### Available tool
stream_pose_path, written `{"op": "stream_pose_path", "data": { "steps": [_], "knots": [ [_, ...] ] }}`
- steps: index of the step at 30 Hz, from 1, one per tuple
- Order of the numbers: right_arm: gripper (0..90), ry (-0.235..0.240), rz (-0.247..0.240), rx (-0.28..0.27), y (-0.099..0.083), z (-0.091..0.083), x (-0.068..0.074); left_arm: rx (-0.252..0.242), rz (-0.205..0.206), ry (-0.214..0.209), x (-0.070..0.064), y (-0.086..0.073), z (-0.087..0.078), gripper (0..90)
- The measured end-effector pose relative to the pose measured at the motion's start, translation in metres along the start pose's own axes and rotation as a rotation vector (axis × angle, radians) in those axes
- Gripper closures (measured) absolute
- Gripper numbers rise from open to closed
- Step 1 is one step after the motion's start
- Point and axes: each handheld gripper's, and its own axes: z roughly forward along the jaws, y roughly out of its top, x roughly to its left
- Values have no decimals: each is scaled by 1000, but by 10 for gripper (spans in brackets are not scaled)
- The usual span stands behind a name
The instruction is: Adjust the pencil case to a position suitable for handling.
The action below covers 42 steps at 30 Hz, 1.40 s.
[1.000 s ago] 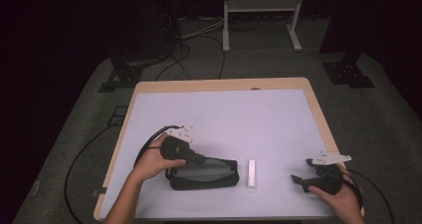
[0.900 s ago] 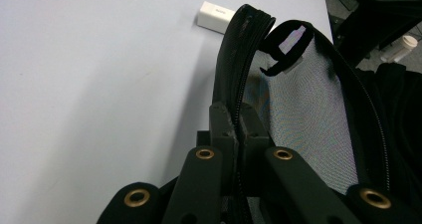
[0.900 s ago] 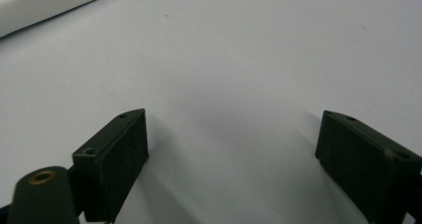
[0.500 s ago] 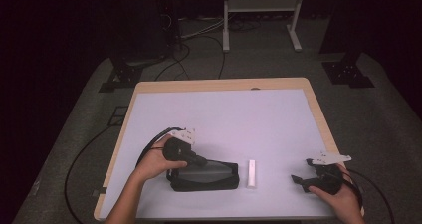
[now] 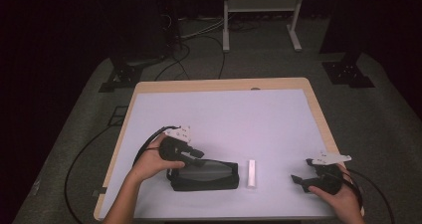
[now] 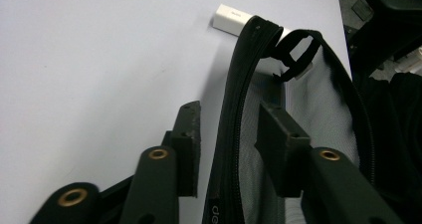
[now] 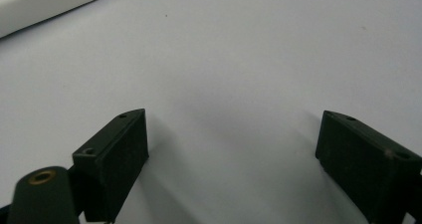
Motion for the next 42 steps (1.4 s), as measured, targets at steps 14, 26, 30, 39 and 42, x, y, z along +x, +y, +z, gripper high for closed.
{"op": "stream_pose_path", "data": {
  "steps": [14, 26, 30, 39, 42],
  "knots": [
    [123, 0, 2, 1, 0, 0, 0, -58, -57, 161, -9, -1, -25, 307],
    [123, 0, 1, 0, 0, 0, 0, -114, -126, 278, -13, -19, -52, 236],
    [123, 0, 1, 0, 0, 0, 0, -123, -152, 309, -15, -28, -60, 219],
    [123, 0, 1, 0, 0, 0, 0, -128, -209, 395, -24, -48, -74, 204],
    [123, -1, 0, 1, 0, 0, 0, -124, -226, 416, -28, -56, -76, 202]
  ]
}}
